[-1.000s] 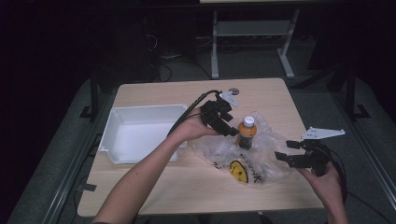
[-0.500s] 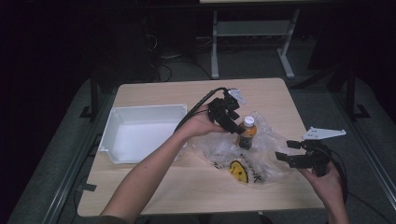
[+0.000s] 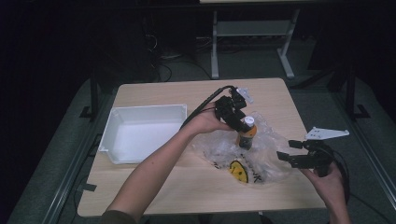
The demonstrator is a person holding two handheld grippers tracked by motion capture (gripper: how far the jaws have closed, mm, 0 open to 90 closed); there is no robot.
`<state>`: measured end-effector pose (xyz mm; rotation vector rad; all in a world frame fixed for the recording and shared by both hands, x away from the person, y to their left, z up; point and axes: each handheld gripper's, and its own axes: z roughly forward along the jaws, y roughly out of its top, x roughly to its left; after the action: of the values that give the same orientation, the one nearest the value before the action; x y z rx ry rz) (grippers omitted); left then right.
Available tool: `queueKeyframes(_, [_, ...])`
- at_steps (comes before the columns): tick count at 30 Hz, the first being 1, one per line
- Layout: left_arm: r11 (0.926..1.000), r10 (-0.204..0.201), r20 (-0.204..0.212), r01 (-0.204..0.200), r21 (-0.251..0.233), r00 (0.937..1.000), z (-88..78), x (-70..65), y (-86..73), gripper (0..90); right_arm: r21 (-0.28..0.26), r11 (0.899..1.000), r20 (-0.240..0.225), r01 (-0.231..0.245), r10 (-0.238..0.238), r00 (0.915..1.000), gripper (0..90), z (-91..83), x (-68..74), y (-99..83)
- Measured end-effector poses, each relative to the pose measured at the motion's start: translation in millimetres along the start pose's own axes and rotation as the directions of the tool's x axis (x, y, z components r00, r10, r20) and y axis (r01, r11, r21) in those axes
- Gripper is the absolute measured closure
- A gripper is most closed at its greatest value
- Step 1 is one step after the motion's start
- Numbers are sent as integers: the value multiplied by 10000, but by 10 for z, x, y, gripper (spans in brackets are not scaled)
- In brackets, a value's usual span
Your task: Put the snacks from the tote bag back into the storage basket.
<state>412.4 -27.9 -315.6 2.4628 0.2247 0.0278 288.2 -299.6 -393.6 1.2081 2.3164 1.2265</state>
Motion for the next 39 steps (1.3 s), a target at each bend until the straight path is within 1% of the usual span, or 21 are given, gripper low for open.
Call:
queueKeyframes(1, [10000,-41,-8,41,51,10000,11,-2,7,409,-3,10000,-2,-13,13,10000,275,-1,0,0])
queueKeyframes(4, [9998,109,1,-109,156,9999,31,12,24,420,-21,10000,-17,-16,16,10000,273,-1,-2,-1])
queueKeyframes(6, [9999,27,55,-27,148,10000,37,12,39,425,1,10000,-23,-37,37,10000,272,0,-3,-2])
queueKeyframes(11, [9997,152,50,-153,216,9999,55,15,80,450,-15,10000,-26,-35,35,10000,270,0,-11,-7])
queueKeyframes(12, [9994,226,51,-228,251,9997,60,16,86,457,-11,10000,-32,-36,36,10000,270,0,-12,-8])
queueKeyframes(14, [9994,198,45,-200,272,9998,68,14,97,467,-11,10000,-26,-37,37,10000,268,-3,-9,-8])
queueKeyframes(16, [9992,289,28,-290,288,9996,70,14,107,476,-28,10000,-16,-27,27,10000,267,-8,-8,-10])
queueKeyframes(18, [9991,295,-11,-294,305,9996,76,15,109,488,-74,10000,-4,19,-19,10000,265,-10,-12,-12])
queueKeyframes(22, [9990,261,-2,-260,352,9997,80,31,100,511,-65,10000,2,-65,65,10000,263,-16,-13,-13])
queueKeyframes(24, [9989,323,-2,-323,340,9995,82,38,101,516,-77,10000,2,-60,60,10000,261,-16,-15,-13])
queueKeyframes(25, [9990,289,12,-289,345,9996,86,35,103,518,-70,10000,2,-70,70,10000,261,-16,-13,-12])
queueKeyframes(28, [9987,374,-9,-374,346,9993,92,35,110,528,-86,10000,16,25,-25,10000,260,-10,-14,-12])
queueKeyframes(31, [9986,384,-19,-383,366,9993,98,45,110,539,-60,10000,6,-23,23,10000,259,-8,-10,-12])
queueKeyframes(39, [9982,349,-12,-348,491,9994,135,55,109,543,-73,10000,-15,16,-16,10000,259,-5,-12,-15])
